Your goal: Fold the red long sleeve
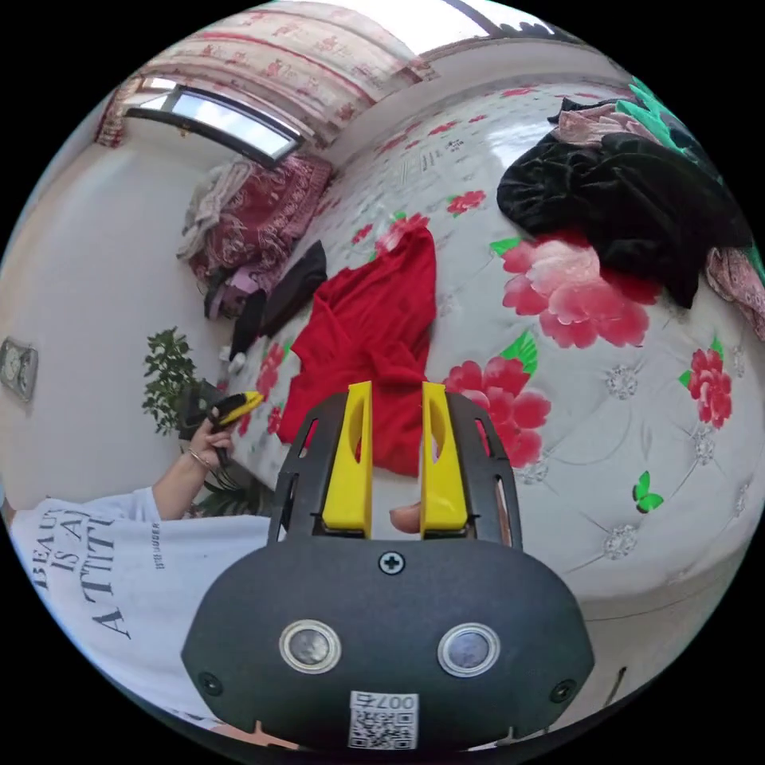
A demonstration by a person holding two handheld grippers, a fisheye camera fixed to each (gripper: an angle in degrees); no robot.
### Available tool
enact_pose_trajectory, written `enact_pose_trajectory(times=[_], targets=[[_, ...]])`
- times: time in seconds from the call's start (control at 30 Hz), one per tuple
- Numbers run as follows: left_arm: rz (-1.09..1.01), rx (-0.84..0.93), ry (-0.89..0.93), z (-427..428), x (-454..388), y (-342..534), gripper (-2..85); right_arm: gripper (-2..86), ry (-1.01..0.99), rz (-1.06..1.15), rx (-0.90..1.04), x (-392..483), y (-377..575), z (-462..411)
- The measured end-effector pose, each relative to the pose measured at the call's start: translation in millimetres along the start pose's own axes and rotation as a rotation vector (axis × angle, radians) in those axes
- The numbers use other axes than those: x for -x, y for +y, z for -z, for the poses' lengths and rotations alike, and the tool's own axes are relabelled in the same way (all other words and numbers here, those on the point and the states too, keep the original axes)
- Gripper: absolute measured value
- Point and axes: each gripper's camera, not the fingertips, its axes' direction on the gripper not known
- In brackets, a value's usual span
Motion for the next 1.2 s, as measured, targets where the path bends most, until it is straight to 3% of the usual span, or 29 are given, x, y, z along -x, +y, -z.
enact_pose_trajectory(times=[0.33, 0.4, 0.57, 0.8, 0.97, 1.1, 1.2], targets=[[-0.238, 0.205, -0.246, -65, -45, 61, 8.4, 5.8, 0.185, 0.185, 0.249, 23, 39, -72], [-0.315, 0.196, -0.372, -80, -67, 61, 6.3, 4.8, 0.259, 0.254, 0.252, 31, 36, -77], [-0.458, 0.264, -0.461, -98, -97, 63, -0.3, 1.6, 0.215, 0.358, 0.281, 35, 44, -62], [-0.356, 0.384, -0.137, -31, -82, 93, -0.9, 0.4, -0.076, 0.225, 0.278, 12, 78, 1], [-0.225, 0.384, 0.108, 0, -69, 88, -0.9, 0.4, -0.414, -0.004, 0.254, -22, 63, 43], [-0.202, 0.287, 0.199, -2, -71, 20, -0.5, 0.8, -0.458, -0.023, 0.158, -31, 12, 61], [-0.095, 0.176, 0.141, -24, -65, -42, 0.7, 1.7, -0.349, -0.007, 0.05, -32, -40, 57]])
